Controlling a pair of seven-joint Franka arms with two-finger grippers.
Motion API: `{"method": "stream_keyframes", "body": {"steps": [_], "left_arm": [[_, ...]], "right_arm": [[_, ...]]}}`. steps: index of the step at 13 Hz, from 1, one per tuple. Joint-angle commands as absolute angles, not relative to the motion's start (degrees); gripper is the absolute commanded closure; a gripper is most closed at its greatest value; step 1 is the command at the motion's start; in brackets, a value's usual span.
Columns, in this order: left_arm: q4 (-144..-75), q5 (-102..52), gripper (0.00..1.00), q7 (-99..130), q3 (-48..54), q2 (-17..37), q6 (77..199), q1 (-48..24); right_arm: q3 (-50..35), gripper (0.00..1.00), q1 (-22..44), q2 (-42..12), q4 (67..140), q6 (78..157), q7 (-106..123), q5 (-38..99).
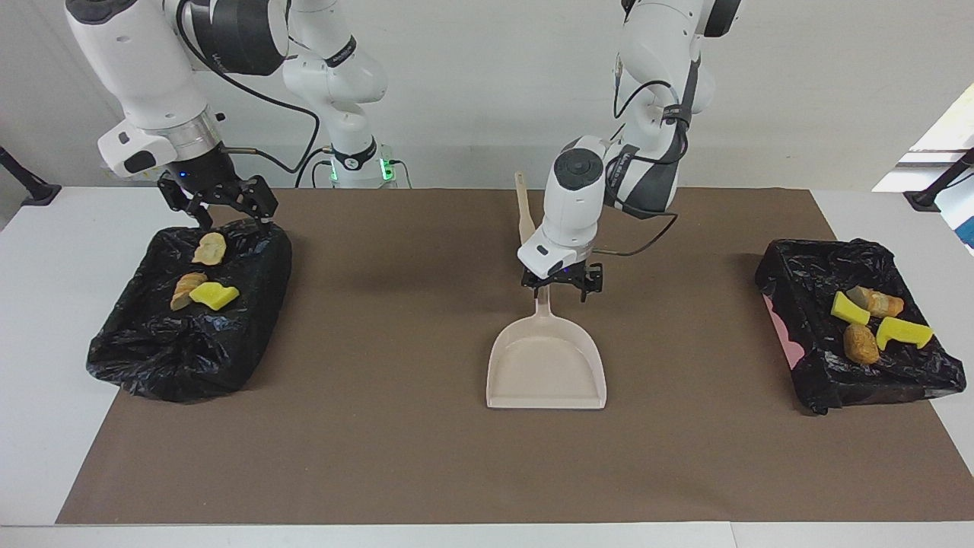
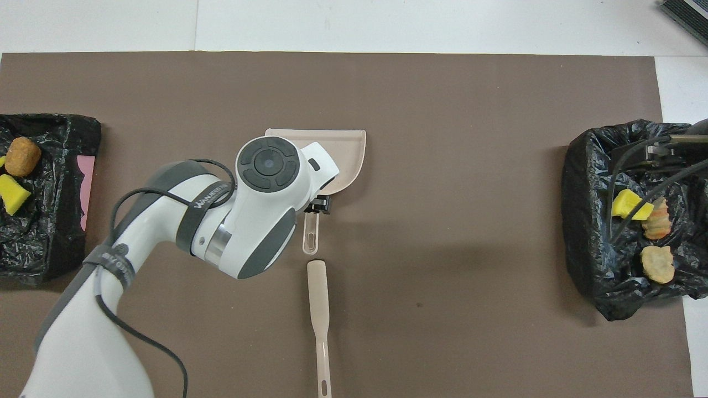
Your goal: Sweep and dump trash in bin
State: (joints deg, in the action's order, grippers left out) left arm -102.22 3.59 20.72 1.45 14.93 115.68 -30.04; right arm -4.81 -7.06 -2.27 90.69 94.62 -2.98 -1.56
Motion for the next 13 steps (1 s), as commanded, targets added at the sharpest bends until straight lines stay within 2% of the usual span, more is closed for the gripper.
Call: {"method": "stream_keyframes", "body": {"steps": [1, 3, 7, 10, 13], "left_arm": [[-104.2, 4.4, 0.0, 14.0, 1.3, 6.7, 109.4, -25.3], [-104.2, 4.3, 0.0, 7.1, 1.4, 1.5, 105.2, -20.9], [-101.7, 4.0, 0.0, -3.6, 1.1, -3.8, 100.9, -13.0], [-93.5, 3.9, 0.0, -8.9, 0.6, -4.1, 95.1, -9.1], [-85.4, 3.4, 0.0, -14.5, 0.6, -2.1, 87.7, -6.3]], "right_arm": [[-5.0, 0.0, -7.3, -0.9, 92.5, 95.0, -1.2, -2.0], [-5.0, 0.0, -7.4, -0.8, 92.5, 94.8, -1.2, -2.0], [-5.1, 0.0, -7.4, -0.7, 92.0, 92.8, -1.3, -1.1], [-5.4, 0.0, -7.3, -0.7, 91.2, 90.2, -1.4, -0.6], [-5.4, 0.0, -7.3, -0.4, 91.2, 88.6, -2.1, -0.9]]}}
